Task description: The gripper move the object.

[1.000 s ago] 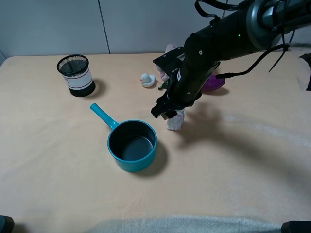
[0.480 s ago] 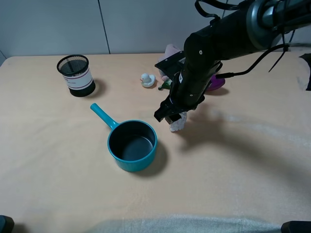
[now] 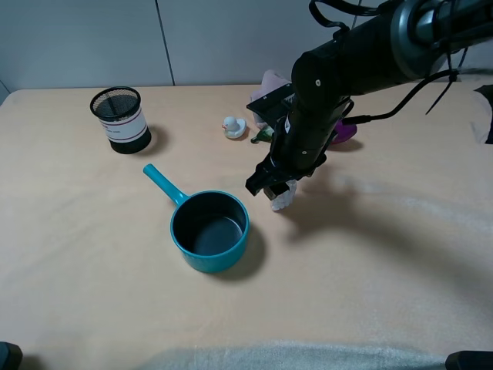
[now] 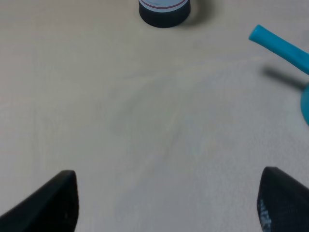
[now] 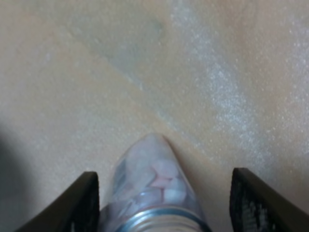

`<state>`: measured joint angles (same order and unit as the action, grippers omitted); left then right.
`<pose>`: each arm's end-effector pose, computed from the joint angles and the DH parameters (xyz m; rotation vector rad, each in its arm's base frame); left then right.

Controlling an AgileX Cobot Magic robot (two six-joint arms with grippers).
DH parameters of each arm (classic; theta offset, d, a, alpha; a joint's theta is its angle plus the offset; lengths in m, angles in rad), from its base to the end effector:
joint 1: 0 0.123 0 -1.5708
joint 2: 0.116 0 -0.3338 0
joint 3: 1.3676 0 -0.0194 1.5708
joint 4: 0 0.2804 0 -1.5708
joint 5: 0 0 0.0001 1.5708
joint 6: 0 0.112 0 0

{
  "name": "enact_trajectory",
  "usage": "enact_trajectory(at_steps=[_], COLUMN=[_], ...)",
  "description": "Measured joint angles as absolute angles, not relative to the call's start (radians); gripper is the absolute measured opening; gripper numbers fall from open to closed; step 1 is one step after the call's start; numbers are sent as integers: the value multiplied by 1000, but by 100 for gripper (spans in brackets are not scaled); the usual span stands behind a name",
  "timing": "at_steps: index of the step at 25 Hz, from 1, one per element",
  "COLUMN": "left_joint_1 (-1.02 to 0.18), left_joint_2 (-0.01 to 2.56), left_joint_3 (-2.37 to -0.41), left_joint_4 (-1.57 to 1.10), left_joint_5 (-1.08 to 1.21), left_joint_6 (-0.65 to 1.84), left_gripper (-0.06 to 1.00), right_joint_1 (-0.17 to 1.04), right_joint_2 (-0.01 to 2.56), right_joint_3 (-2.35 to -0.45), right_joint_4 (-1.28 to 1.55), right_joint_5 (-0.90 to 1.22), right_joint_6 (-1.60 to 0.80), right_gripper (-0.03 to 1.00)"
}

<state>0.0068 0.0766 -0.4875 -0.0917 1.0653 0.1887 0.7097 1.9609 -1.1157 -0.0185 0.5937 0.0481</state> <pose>0.0037 -0.0090 0.2780 0.1934 2.1254 0.0031 0.3065 0.2617 0.1269 -0.9719 2.7661 0.1029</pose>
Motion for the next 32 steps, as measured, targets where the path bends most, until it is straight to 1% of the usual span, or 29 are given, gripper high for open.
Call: enact_trajectory(at_steps=[2, 7, 14, 32], left_joint_1=[7, 7, 7, 7], left_joint_2=[77, 77, 77, 77], left_joint_3=[-488, -488, -488, -488], left_joint_4=[-92, -92, -92, -92], left_joint_5=[1065, 1065, 1065, 1065], left_joint_6=[189, 189, 189, 189], left_gripper=[75, 75, 75, 75], right_joint_1=[710, 710, 710, 704], right_joint_2=[1961, 1961, 1961, 1961], right_joint_3=[-1116, -1116, -1116, -1116], right_joint_4=[-18, -17, -17, -29], right_joint_5=[594, 597, 612, 618], right_joint_6=[48, 48, 48, 32], right_gripper=[43, 35, 34, 34])
